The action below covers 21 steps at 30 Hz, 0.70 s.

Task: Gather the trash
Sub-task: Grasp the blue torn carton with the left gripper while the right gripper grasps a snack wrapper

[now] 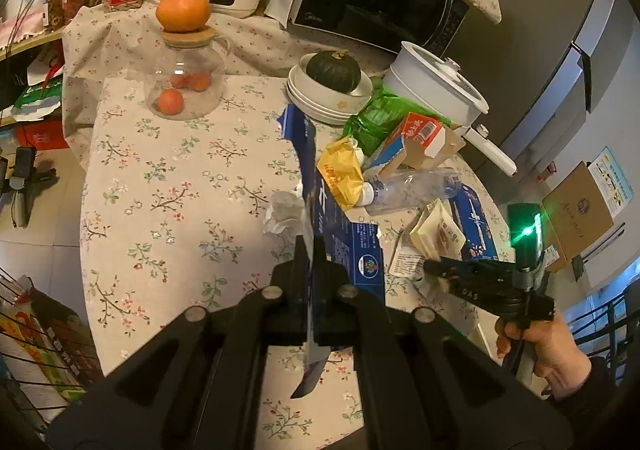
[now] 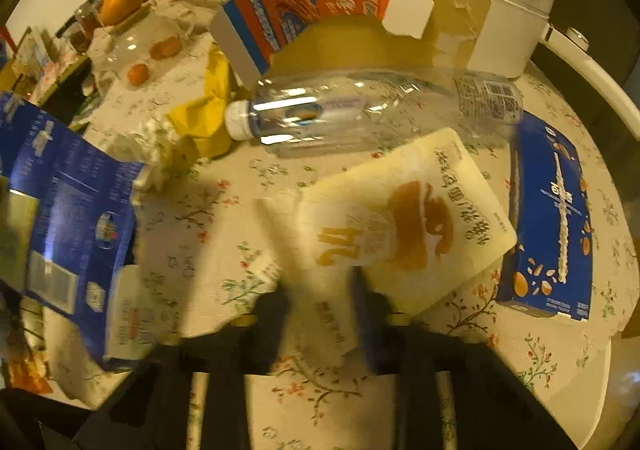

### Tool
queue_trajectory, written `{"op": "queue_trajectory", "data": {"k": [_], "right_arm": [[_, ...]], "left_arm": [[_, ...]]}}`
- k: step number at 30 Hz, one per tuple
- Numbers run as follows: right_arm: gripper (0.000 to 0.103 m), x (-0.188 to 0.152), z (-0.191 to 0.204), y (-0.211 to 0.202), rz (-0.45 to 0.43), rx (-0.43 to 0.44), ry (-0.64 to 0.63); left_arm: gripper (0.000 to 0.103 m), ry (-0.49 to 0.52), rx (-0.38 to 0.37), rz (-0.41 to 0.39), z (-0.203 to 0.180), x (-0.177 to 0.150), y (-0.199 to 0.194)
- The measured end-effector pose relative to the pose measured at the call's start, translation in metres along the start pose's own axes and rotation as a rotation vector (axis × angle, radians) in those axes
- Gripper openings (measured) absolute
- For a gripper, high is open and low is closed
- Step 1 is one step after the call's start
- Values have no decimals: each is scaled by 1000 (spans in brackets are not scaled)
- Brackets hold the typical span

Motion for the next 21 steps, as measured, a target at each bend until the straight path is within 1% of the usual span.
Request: {"op": "queue_trajectory", "data": {"k": [5,8,12,21], "right_arm": [[6,5,0,-27,-65,12,-8],[4,10,0,-51,-129,25,-7],[3,11,-5,-83,-207,42,4],[3,9,-24,-134,-324,66,48]], "left_arm": [[1,7,-5,1,-5,-2,0],[1,5,-7,0,-6,-2,0],[1,-7,-17,-6,-7,-1,-1],[1,-10,-41,-20,-18,-1,-4]]}}
Point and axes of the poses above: each gripper's, at about its wrist camera, not at the fingertips, and y roughly the way its jaws point, z to its left, x to its top, the point moved 6 cm from there along y, roughly the way its jaws point, and after that the axes turned 12 degrees about -y, right-handed, at the moved point
